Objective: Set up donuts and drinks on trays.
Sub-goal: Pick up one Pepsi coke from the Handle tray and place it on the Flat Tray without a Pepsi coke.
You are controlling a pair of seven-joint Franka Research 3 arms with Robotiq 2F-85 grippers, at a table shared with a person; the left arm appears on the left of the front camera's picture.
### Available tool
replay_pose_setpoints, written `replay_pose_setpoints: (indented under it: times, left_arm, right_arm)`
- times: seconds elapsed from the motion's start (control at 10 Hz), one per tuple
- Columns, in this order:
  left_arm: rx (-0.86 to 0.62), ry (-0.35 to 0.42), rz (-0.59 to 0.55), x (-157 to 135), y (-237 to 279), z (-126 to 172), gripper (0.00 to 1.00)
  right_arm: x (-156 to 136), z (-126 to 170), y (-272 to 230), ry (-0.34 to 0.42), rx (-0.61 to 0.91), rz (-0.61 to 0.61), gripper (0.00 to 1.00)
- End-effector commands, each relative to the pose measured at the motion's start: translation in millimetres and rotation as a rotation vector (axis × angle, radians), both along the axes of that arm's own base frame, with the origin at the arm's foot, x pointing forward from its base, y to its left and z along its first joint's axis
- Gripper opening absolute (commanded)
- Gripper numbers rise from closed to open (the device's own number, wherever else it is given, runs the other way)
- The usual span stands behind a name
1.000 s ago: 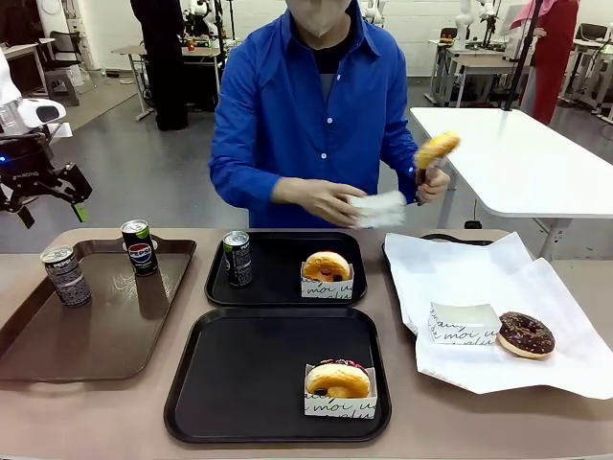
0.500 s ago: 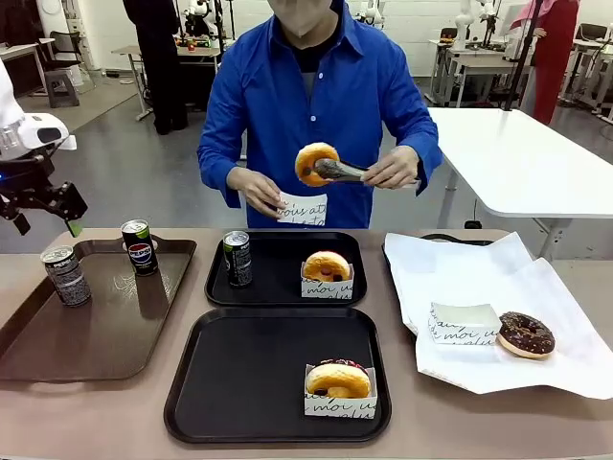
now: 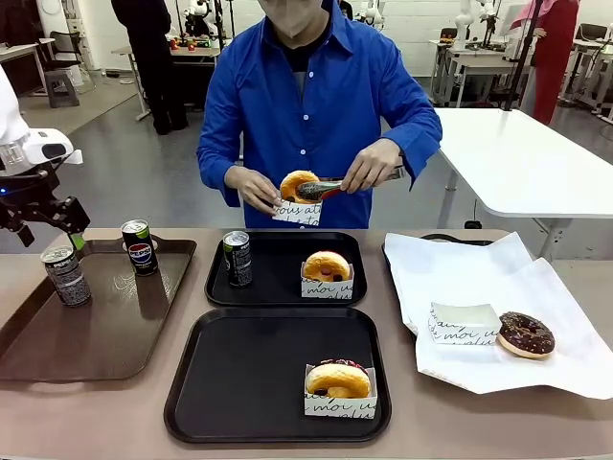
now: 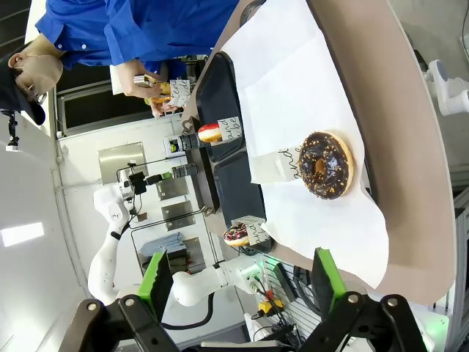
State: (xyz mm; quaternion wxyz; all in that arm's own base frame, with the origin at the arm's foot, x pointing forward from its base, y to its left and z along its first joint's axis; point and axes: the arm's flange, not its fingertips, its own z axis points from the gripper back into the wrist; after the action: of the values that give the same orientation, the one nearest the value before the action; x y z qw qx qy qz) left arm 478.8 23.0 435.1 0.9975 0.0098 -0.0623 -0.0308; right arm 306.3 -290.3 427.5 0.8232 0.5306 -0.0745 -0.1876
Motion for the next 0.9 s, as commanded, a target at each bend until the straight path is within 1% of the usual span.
replay_pose_setpoints:
  times: [0.0, 0.4, 0.6, 0.8]
  left_arm:
    - [0.006, 0.004, -0.013, 11.1, 4.0, -7.6, 1.0]
    - [-0.006, 0.012, 0.023, 20.5, 12.7, -27.7, 1.0]
    - [-0.007, 0.036, 0.022, 27.2, 14.6, -32.4, 1.0]
    - [-0.021, 0.034, 0.022, 23.9, 14.9, -39.6, 1.0]
  right_arm:
    - [-1.1, -0.8, 0.5, -0.014, 0.01, 0.003, 1.0]
    - [-1.1, -0.8, 0.5, -0.014, 0.01, 0.003, 1.0]
    - [-1.1, -0.8, 0.5, -0.014, 0.01, 0.003, 1.0]
    - [-1.1, -0.8, 0.5, -0.014, 0.01, 0.003, 1.0]
